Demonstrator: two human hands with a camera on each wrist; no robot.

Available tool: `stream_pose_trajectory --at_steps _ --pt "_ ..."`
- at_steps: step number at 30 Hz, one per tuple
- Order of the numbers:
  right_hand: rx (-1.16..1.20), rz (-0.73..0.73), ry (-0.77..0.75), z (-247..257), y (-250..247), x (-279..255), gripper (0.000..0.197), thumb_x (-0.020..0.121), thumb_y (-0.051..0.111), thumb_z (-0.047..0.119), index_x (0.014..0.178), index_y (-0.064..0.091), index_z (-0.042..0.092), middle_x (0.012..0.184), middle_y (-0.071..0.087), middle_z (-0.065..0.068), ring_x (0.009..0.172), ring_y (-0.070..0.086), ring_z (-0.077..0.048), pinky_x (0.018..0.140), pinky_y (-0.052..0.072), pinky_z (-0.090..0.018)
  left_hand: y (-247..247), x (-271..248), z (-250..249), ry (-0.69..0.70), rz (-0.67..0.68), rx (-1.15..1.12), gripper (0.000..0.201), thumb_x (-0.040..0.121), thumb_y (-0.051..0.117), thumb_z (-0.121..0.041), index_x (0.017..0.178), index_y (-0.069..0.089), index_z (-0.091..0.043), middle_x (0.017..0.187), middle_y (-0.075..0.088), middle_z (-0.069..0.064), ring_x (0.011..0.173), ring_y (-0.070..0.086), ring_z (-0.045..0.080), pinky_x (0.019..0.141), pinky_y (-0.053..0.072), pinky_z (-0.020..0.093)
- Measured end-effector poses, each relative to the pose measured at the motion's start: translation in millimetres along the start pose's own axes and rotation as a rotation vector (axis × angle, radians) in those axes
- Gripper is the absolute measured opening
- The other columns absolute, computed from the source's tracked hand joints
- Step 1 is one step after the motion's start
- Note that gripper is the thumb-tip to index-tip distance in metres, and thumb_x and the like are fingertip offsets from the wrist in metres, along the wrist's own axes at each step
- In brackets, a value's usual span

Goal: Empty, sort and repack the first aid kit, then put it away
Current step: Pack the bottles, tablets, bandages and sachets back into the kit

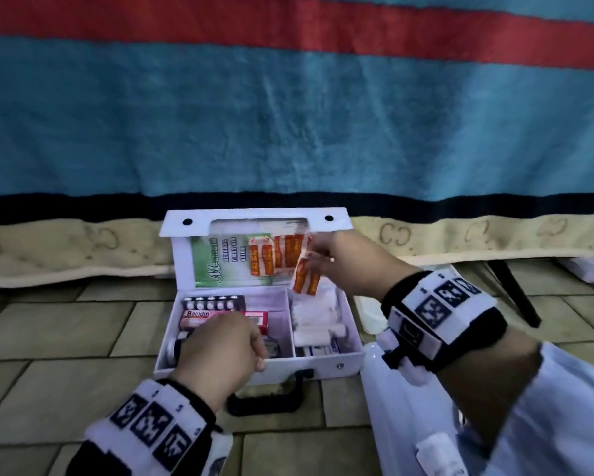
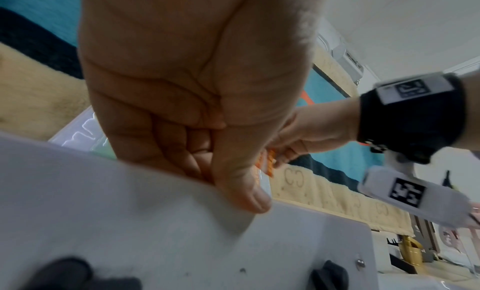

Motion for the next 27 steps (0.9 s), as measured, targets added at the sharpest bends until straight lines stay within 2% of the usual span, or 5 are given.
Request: stream_pose_trajectory --at_steps 3,6,13,19,27 --pt "0.161 -0.277 0.017 5.0 -35.7 24.5 0.019 0.092 0.056 0.024 0.095 0.064 0.007 0.087 0.067 -0.01 0.082 0.06 -0.025 0.069 0.043 -0.032 -1.5 0.0 -0.3 -0.007 -0.001 -0.004 0.008 0.075 0.075 -0.021 0.072 0.072 -0.027 0.083 0.074 -0.01 0.086 0.065 0.005 0.074 0.047 0.016" --pt "0.192 -0.372 0.01 10.5 -45.0 41.0 0.02 0.091 0.058 0.023 0.091 0.065 0.004 0.088 0.068 -0.012 0.084 0.061 -0.026 0.07 0.042 -0.031 0.1 0.1 2.8 -0.039 0.017 -0.03 0.01 0.079 0.07 -0.015 0.08 0.074 -0.024 0.078 0.073 -0.01 0.083 0.066 0.005 0.071 0.046 0.016" --pt "0.08 -0.356 -0.01 21.3 -29.4 59.5 0.019 0.088 0.064 0.025 0.099 0.072 0.013 0.101 0.062 -0.008 0.096 0.058 -0.024 0.082 0.044 -0.03 -1.2 0.6 8.9 -0.073 -0.002 -0.062 0.013 0.078 0.068 -0.013 0.075 0.074 -0.024 0.065 0.067 -0.015 0.084 0.066 0.003 0.082 0.052 0.022" --pt "0.177 -0.485 -0.035 20.9 -45.7 56.5 0.015 0.088 0.063 0.027 0.094 0.07 0.015 0.094 0.065 -0.004 0.08 0.049 -0.011 0.072 0.036 -0.021 -4.4 0.4 8.0 -0.057 -0.033 -0.07 0.013 0.078 0.068 -0.013 0.073 0.073 -0.024 0.053 0.062 -0.015 0.081 0.066 0.001 0.077 0.051 0.019" --pt "-0.013 -0.259 -0.049 27.6 -24.3 60.8 0.013 0.081 0.07 0.021 0.092 0.075 0.017 0.096 0.067 -0.004 0.098 0.057 -0.021 0.083 0.046 -0.03 -1.8 1.4 7.8 -0.06 -0.016 -0.063 0.016 0.077 0.069 -0.012 0.069 0.072 -0.025 0.062 0.067 -0.017 0.081 0.066 0.0 0.081 0.052 0.02"
Point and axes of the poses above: each hand's wrist, its own x-axis towards the middle knuckle, its own y-axis out of the palm, z = x × y, the point moved 10 cm from there along x, towards the middle knuckle
